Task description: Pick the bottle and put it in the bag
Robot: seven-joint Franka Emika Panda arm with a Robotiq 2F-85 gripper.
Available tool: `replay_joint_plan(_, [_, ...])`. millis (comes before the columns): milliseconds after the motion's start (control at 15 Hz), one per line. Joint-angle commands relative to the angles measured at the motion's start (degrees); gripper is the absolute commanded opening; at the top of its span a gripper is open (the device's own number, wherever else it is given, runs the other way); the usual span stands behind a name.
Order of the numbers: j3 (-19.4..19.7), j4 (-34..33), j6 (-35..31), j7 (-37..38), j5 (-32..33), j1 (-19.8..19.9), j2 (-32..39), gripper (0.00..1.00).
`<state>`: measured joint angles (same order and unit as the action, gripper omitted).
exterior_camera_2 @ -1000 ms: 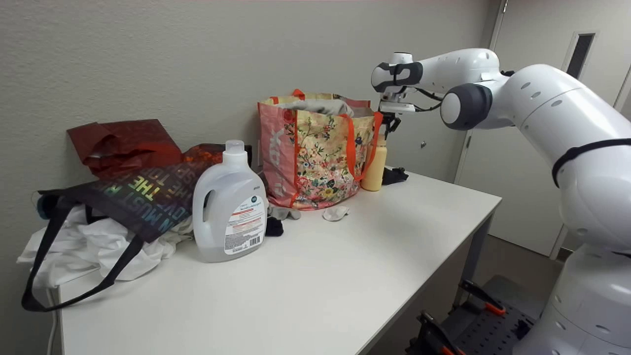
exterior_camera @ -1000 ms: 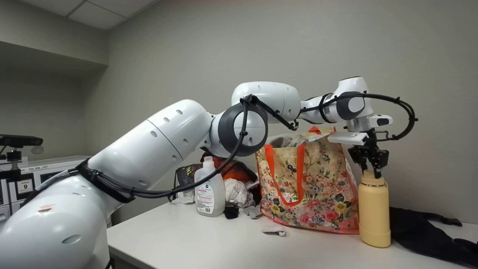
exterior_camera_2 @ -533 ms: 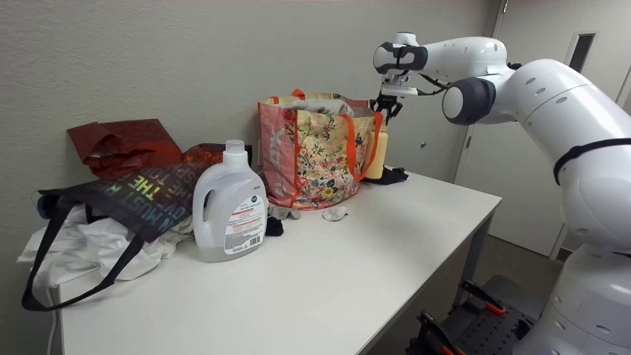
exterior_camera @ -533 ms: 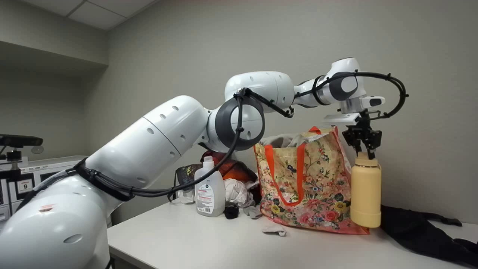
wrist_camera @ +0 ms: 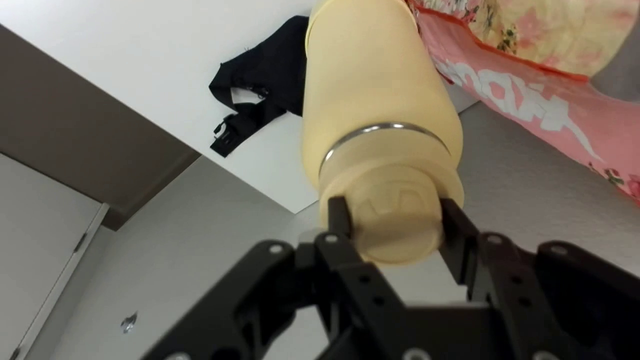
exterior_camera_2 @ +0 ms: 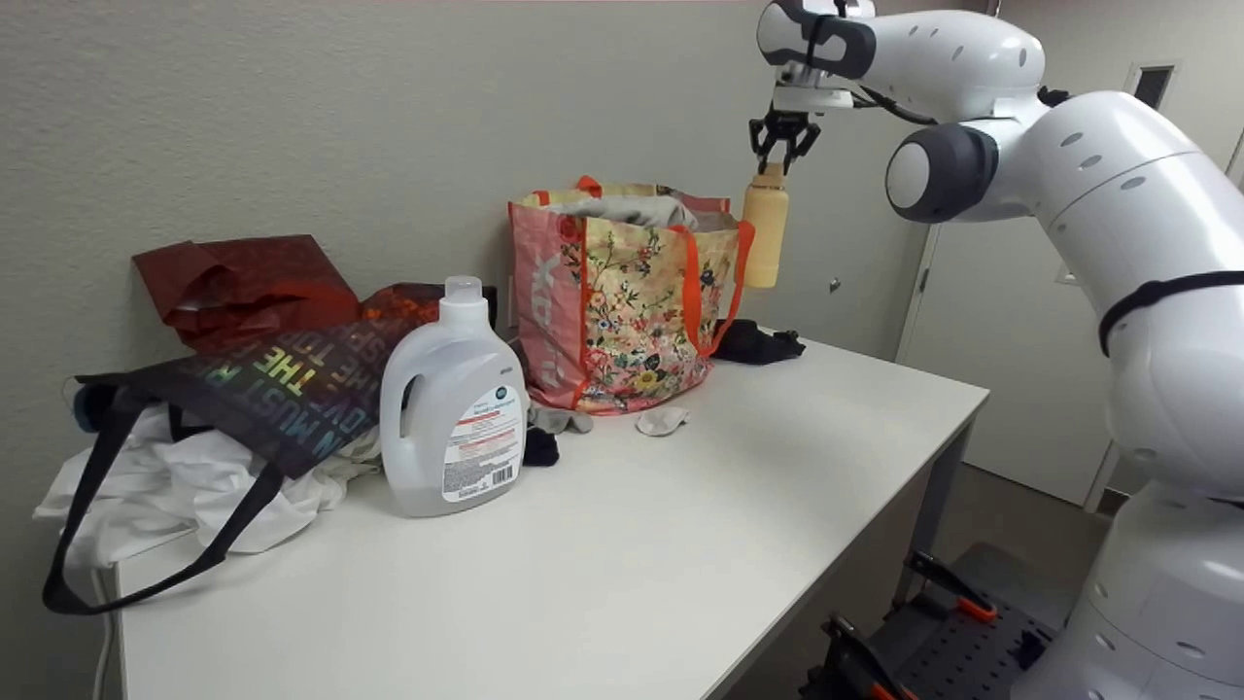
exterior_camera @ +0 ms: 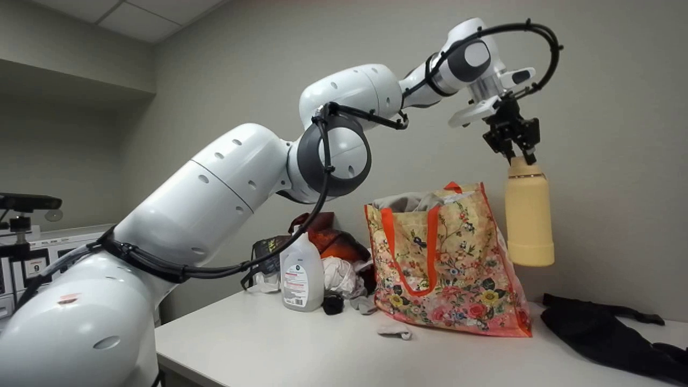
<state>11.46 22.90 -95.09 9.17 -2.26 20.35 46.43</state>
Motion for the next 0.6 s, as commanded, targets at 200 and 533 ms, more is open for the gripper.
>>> replay_joint_plan(200, [-1.03,-3.42,0.55,3.63,4.84,-4.60,-8.00,0.22])
replay_joint_plan(533, [-0.86,-3.48,-4.79,12.32,6.30,-9.55,-12.57,0.22])
